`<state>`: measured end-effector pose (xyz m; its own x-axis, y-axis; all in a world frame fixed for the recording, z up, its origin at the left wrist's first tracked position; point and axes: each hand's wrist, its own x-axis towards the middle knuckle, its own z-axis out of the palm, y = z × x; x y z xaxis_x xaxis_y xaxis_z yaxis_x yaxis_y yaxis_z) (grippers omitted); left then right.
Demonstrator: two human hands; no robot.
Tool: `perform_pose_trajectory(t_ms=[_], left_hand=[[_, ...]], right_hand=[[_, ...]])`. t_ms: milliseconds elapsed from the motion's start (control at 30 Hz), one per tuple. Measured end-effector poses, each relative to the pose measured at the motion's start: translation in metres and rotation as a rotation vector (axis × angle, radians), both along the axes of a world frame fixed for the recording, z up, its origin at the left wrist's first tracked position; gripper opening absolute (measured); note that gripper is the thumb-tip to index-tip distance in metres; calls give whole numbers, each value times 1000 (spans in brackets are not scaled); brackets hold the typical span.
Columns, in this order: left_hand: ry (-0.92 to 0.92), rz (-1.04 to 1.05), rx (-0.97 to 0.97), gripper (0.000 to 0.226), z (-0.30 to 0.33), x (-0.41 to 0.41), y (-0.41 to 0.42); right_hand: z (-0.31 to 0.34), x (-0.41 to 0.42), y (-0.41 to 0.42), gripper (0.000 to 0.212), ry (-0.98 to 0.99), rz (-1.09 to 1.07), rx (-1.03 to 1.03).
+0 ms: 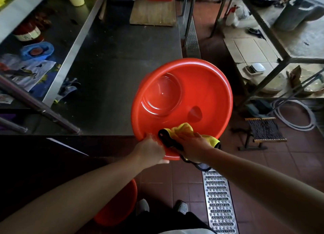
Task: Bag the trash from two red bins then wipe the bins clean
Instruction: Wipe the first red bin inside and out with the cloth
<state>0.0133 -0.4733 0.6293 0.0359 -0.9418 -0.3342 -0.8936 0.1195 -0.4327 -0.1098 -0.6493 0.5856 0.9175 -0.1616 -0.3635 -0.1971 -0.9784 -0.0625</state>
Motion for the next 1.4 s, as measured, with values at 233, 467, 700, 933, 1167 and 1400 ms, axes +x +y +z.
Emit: perform_pose_trajectory(t_ms=[233,467,700,933,1167,1400], left_hand=[[-28,26,10,74,5,-4,0],[-39,24,0,76,-4,-9,5],[-117,48,79,64,-1,-5,7],[-103,91,-5,68,-5,-11,3],[-112,66,25,45,-17,-11,11],[-143,0,99,58,-14,3,10]], right_hand=[[-8,45,8,60,32,-424,17],[-19,50,-23,61,140,-235,-94],[-32,61,7,63,40,-143,206],[-55,98,-14,62,169,-210,-82],[-85,133,-37,51,108,-277,-30],[-93,116,-17,57,56,-279,24]])
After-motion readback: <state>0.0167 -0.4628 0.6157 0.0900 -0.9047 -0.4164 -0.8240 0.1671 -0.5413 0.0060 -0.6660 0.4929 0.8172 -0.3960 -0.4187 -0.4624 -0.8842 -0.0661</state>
